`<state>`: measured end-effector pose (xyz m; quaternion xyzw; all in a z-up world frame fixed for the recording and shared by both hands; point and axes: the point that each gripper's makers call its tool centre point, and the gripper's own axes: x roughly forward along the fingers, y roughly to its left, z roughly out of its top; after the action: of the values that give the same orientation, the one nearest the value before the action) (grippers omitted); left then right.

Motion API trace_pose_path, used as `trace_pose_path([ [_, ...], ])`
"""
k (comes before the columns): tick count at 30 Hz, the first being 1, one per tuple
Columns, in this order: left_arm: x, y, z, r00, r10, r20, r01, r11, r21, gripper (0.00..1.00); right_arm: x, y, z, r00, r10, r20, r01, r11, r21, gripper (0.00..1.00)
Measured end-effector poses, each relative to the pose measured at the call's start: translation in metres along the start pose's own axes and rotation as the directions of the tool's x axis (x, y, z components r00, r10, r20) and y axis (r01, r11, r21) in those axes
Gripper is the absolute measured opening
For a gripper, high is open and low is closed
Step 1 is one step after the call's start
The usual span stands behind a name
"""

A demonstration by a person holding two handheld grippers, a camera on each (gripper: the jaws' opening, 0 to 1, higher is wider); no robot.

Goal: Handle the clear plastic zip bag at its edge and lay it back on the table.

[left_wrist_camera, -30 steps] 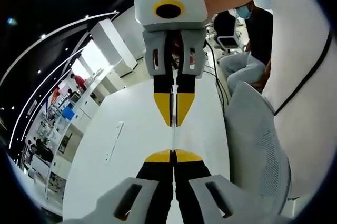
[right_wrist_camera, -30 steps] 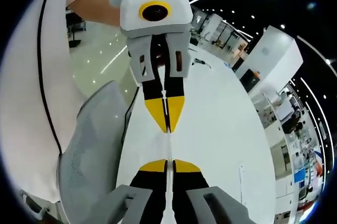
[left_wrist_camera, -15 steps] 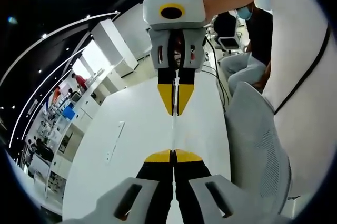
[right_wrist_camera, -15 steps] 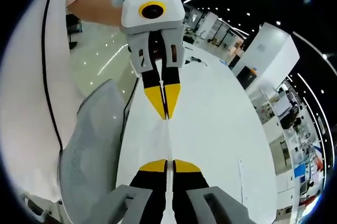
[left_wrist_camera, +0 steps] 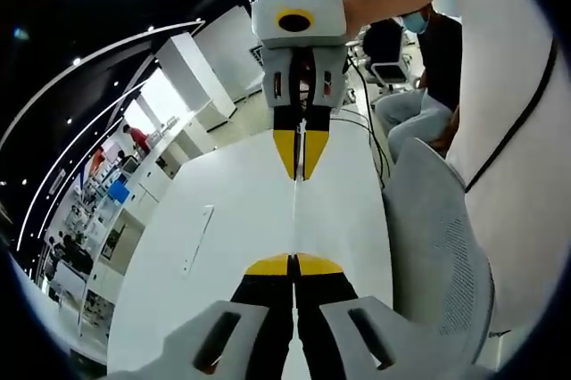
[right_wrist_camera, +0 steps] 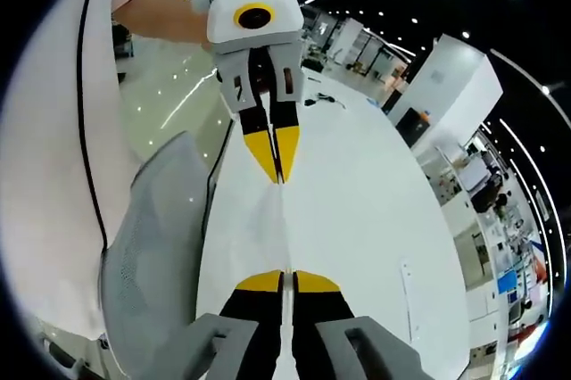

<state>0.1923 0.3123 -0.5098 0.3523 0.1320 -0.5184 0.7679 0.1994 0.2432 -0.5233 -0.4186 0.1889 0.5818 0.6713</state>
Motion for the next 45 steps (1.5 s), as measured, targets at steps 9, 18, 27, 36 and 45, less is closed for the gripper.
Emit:
trace_pose_path([
  [9, -0.003, 0.002, -0.003, 1.0, 0.006, -0.001, -0.006, 1.0, -0.001, 0.0, -0.005, -0.001, -0.009, 1.0, -0.009, -0.015, 0.009, 1.0, 0.012, 0.0],
  [18, -0.004, 0.002, -0.004, 1.0, 0.01, -0.002, -0.01, 1.0, 0.002, 0.0, -0.009, 0.0, -0.015, 1.0, -0.01, -0.025, 0.011, 1.0, 0.013, 0.0],
  [27, -0.004, 0.003, -0.004, 1.0, 0.013, 0.002, -0.013, 1.0, 0.005, 0.0, -0.015, -0.002, -0.022, 0.999, -0.02, -0.036, 0.021, 1.0, 0.017, 0.0],
  [36, -0.005, 0.003, -0.004, 1.0, 0.014, 0.0, -0.014, 1.0, 0.007, 0.0, -0.018, -0.002, -0.026, 0.999, -0.023, -0.043, 0.024, 1.0, 0.019, 0.0],
  [45, -0.006, 0.002, -0.005, 1.0, 0.016, 0.0, -0.016, 1.0, 0.006, 0.0, -0.02, -0.002, -0.028, 0.999, -0.023, -0.046, 0.024, 0.999, 0.022, 0.0],
])
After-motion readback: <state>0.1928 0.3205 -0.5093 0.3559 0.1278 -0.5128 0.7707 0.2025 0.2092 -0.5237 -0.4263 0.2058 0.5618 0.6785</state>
